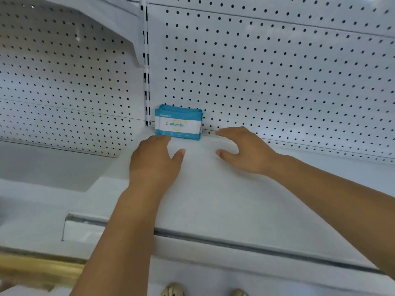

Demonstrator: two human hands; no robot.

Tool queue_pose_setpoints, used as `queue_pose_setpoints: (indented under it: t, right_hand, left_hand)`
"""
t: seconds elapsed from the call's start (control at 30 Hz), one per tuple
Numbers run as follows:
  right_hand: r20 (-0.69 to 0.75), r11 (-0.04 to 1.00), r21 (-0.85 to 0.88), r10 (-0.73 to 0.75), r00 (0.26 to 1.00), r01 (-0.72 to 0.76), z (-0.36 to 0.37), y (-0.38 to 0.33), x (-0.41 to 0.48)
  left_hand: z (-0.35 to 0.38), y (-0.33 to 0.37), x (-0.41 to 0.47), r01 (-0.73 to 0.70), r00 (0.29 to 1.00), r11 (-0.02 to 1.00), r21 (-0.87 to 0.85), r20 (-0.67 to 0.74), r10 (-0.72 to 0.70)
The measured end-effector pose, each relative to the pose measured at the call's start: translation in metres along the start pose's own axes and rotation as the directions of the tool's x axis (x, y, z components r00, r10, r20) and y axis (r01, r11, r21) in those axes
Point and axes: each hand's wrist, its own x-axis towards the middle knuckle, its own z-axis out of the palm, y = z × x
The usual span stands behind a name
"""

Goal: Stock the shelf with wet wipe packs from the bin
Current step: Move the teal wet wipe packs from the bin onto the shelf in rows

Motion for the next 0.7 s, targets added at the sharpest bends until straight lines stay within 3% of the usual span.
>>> queue_pose_setpoints:
  t: [0.17, 0.4, 0.7]
  right_hand:
    - [0.063, 0.993, -0.007, 0.121, 0.991, -0.12, -0.031, 0.026, -0.051]
    - [0.051, 0.96, -0.002, 0.28, 0.959, -0.28, -0.072, 0.062, -0.128]
    - [-0.022, 0.896, -0.039, 0.442, 0.897, -0.442, -0.124, 0.098, -0.245]
  left_hand:
    - [0.007, 0.032, -0.026, -0.117, 0.988, 0.992, -0.049, 0.1, 0.122]
    - [0.027, 0.096, -0.06, -0.29, 0.942, 0.942, -0.167, 0.123, 0.312]
    - [0.068, 0.192, -0.121, -0.506, 0.806, 0.809, -0.298, 0.17, 0.567]
